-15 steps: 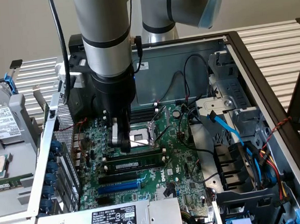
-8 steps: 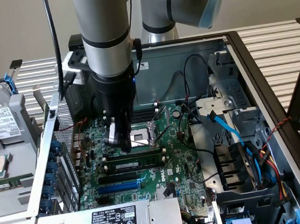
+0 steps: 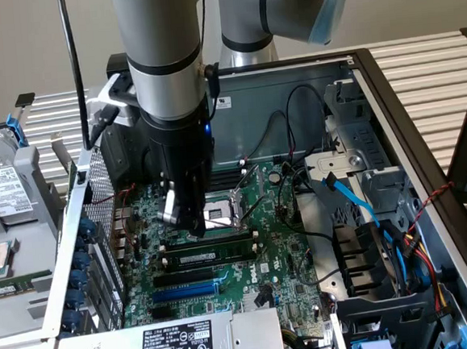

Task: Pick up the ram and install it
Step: 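Press down the ram until it locks into place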

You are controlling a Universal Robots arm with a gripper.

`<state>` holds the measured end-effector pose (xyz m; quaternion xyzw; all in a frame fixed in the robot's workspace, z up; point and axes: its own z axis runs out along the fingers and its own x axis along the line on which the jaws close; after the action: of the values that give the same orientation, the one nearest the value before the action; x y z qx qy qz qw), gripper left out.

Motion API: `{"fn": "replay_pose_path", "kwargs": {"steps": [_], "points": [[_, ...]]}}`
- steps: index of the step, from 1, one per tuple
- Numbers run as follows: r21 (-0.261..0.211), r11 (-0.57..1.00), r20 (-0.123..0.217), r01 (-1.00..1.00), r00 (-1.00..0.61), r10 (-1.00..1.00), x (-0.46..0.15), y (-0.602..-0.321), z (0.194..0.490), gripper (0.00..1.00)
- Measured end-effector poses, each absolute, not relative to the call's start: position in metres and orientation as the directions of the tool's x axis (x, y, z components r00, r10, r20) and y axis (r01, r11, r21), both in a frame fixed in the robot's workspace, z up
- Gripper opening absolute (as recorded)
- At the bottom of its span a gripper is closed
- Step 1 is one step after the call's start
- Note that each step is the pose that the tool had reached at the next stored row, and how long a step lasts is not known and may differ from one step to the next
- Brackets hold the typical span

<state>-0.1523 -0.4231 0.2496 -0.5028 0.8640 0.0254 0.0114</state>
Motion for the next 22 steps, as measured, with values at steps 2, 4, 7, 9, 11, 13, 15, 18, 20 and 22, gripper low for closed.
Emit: {"fn": "replay_pose_path", "kwargs": {"steps": [2,4,7,9,11,13,15,18,20,22], "points": [[0.032,0.524,-0.045,-0.851,-0.525,-0.850,-0.1523,-0.4231,0.2496,0.11],[0.032,0.555,-0.045,-0.831,-0.556,-0.830,-0.1523,-0.4231,0.2496,0.11],[0.032,0.600,-0.045,-0.799,-0.601,-0.798,-0.1523,-0.4231,0.2496,0.11],[0.032,0.628,-0.045,-0.777,-0.629,-0.776,-0.1523,-0.4231,0.2496,0.11],[0.032,0.656,-0.045,-0.754,-0.657,-0.752,-0.1523,-0.4231,0.2496,0.11],[0.032,0.683,-0.045,-0.729,-0.684,-0.728,-0.1523,-0.4231,0.2496,0.11],[0.032,0.710,-0.045,-0.704,-0.710,-0.702,-0.1523,-0.4231,0.2496,0.11],[0.032,0.747,-0.045,-0.664,-0.748,-0.663,-0.1523,-0.4231,0.2496,0.11],[0.032,0.771,-0.045,-0.636,-0.771,-0.635,-0.1523,-0.4231,0.2496,0.11],[0.032,0.793,-0.045,-0.608,-0.794,-0.607,-0.1523,-0.4231,0.2496,0.11]]}}
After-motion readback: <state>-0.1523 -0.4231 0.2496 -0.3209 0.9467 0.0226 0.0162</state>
